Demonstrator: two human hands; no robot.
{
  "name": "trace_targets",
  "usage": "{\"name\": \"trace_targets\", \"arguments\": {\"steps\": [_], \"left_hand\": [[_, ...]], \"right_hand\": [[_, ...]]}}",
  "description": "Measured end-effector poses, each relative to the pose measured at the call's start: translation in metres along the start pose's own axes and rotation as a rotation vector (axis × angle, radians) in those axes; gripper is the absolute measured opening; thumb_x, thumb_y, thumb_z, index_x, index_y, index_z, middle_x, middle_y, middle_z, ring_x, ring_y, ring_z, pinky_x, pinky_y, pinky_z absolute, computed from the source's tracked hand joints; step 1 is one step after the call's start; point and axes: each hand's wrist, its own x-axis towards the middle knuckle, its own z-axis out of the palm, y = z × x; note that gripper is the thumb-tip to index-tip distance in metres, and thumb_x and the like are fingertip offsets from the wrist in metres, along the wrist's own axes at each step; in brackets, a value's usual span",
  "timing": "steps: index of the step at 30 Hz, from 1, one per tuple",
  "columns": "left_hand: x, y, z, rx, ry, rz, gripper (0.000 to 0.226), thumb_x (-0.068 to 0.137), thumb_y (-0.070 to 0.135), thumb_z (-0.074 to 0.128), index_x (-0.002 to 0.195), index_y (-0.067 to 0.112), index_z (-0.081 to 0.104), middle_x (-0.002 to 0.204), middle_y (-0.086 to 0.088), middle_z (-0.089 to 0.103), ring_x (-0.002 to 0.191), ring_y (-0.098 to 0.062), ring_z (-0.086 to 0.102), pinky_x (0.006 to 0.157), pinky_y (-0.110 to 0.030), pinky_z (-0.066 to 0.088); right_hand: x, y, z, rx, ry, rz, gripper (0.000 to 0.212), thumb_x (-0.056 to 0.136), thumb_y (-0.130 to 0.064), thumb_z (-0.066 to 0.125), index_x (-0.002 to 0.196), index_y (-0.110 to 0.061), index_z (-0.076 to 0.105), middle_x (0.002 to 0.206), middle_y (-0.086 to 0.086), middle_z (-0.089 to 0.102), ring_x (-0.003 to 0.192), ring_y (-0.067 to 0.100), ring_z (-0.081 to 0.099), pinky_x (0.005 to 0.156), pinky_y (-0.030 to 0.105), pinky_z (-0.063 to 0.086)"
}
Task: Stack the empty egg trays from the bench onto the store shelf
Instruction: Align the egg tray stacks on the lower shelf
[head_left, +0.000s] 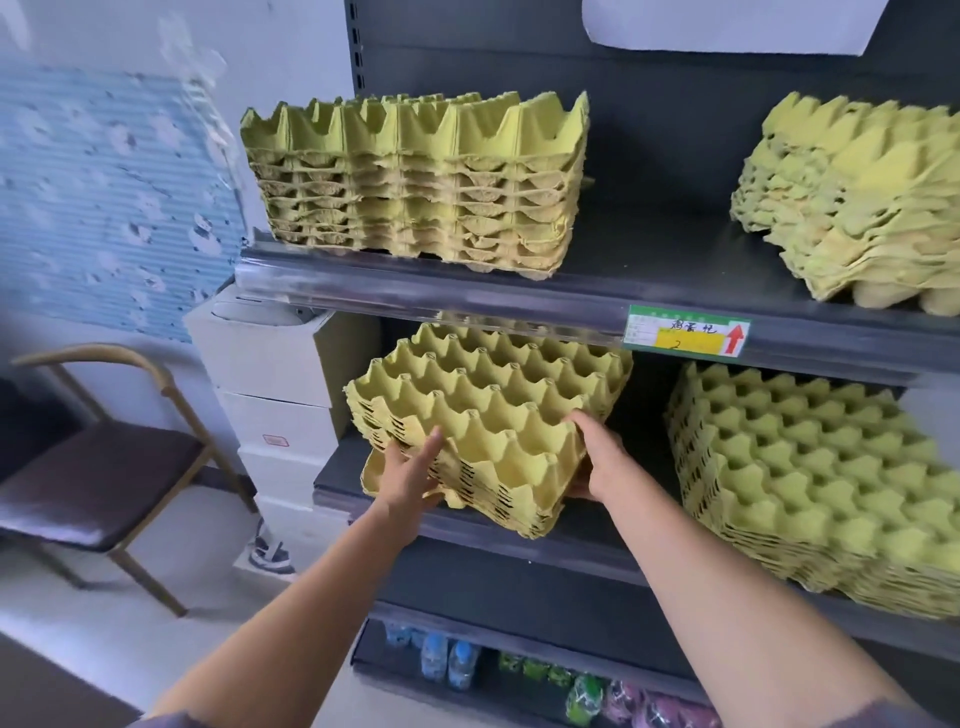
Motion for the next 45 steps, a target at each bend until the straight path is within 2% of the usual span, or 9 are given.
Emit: {"name": "trace_targets", "arguments": {"steps": [7, 12, 16, 19, 25, 33, 37, 40, 45], "left_hand": [[0.011, -0.011, 0.014, 0.113, 0.124, -0.017, 0.069, 0.090, 0.045, 0.053, 0.145, 0.022, 0.019, 0.136, -0.008, 0.041, 0.104, -0.029, 0.052, 0.069, -0.034, 0.046], [0.021, -0.013, 0.008, 0.098, 0.170, 0.025, 0.068, 0.090, 0.035, 0.059, 0.143, 0.020, 0.021, 0.144, -0.012, 0.036, 0.124, -0.034, 0.042, 0.094, -0.046, 0.043], [0.030, -0.009, -0.004, 0.124, 0.299, 0.111, 0.044, 0.093, 0.030, 0.054, 0.129, 0.011, 0.039, 0.131, -0.017, 0.046, 0.110, -0.029, 0.048, 0.099, -0.047, 0.040], [0.040, 0.003, -0.015, 0.175, 0.368, 0.187, 0.041, 0.092, 0.026, 0.055, 0.126, 0.008, 0.041, 0.129, -0.018, 0.045, 0.102, -0.027, 0.049, 0.082, -0.036, 0.044], [0.064, 0.029, -0.033, 0.289, 0.497, 0.263, 0.053, 0.090, 0.027, 0.057, 0.136, 0.006, 0.039, 0.137, -0.021, 0.042, 0.124, -0.039, 0.041, 0.103, -0.045, 0.035], [0.087, 0.043, -0.050, 0.247, 0.225, 0.178, 0.063, 0.089, 0.034, 0.058, 0.143, 0.017, 0.030, 0.145, -0.014, 0.034, 0.129, -0.032, 0.038, 0.104, -0.041, 0.033], [0.100, 0.049, -0.065, 0.194, 0.026, 0.052, 0.054, 0.089, 0.034, 0.059, 0.132, 0.010, 0.037, 0.130, -0.016, 0.049, 0.116, -0.033, 0.050, 0.098, -0.047, 0.041], [0.104, 0.058, -0.075, 0.210, -0.104, -0.060, 0.055, 0.086, 0.034, 0.062, 0.129, 0.007, 0.042, 0.123, -0.017, 0.055, 0.107, -0.034, 0.054, 0.087, -0.044, 0.044], [0.103, 0.053, -0.082, 0.167, -0.158, -0.124, 0.053, 0.085, 0.035, 0.063, 0.129, 0.014, 0.040, 0.136, -0.017, 0.045, 0.122, -0.036, 0.046, 0.104, -0.050, 0.035]], "right_hand": [[0.027, -0.004, 0.007, -0.041, -0.002, 0.012, 0.028, 0.075, -0.041, 0.068, 0.091, -0.022, 0.054, 0.089, 0.008, 0.062, 0.080, 0.027, 0.061, 0.064, 0.036, 0.050], [0.038, 0.003, 0.004, -0.008, 0.029, 0.031, 0.043, 0.073, -0.045, 0.069, 0.105, -0.017, 0.058, 0.099, 0.011, 0.064, 0.089, 0.028, 0.061, 0.076, 0.036, 0.052], [0.036, 0.005, 0.007, 0.023, 0.038, 0.026, 0.046, 0.075, -0.045, 0.068, 0.111, -0.016, 0.060, 0.099, 0.011, 0.066, 0.087, 0.028, 0.062, 0.069, 0.033, 0.051], [0.034, 0.011, 0.013, 0.060, 0.104, -0.030, 0.055, 0.080, -0.052, 0.063, 0.120, -0.016, 0.057, 0.112, 0.013, 0.064, 0.100, 0.031, 0.061, 0.088, 0.044, 0.052], [0.013, 0.027, 0.025, 0.070, 0.163, -0.111, 0.061, 0.089, -0.061, 0.046, 0.127, -0.013, 0.056, 0.121, 0.012, 0.062, 0.108, 0.031, 0.059, 0.097, 0.046, 0.047], [-0.032, 0.047, 0.034, 0.062, 0.169, -0.127, 0.046, 0.082, -0.032, 0.070, 0.122, -0.020, 0.050, 0.115, 0.006, 0.063, 0.087, 0.019, 0.060, 0.065, 0.030, 0.044], [-0.037, 0.056, 0.044, 0.054, 0.203, -0.017, 0.050, 0.082, -0.032, 0.067, 0.123, -0.025, 0.040, 0.119, 0.006, 0.052, 0.111, 0.033, 0.050, 0.091, 0.052, 0.038], [-0.036, 0.058, 0.051, 0.111, 0.231, 0.003, 0.046, 0.081, -0.028, 0.062, 0.122, -0.019, 0.044, 0.120, 0.012, 0.055, 0.107, 0.033, 0.052, 0.088, 0.047, 0.039], [-0.035, 0.061, 0.054, 0.163, 0.306, -0.043, 0.029, 0.075, -0.016, 0.057, 0.103, -0.012, 0.057, 0.098, 0.015, 0.059, 0.090, 0.032, 0.057, 0.087, 0.047, 0.045]]}}
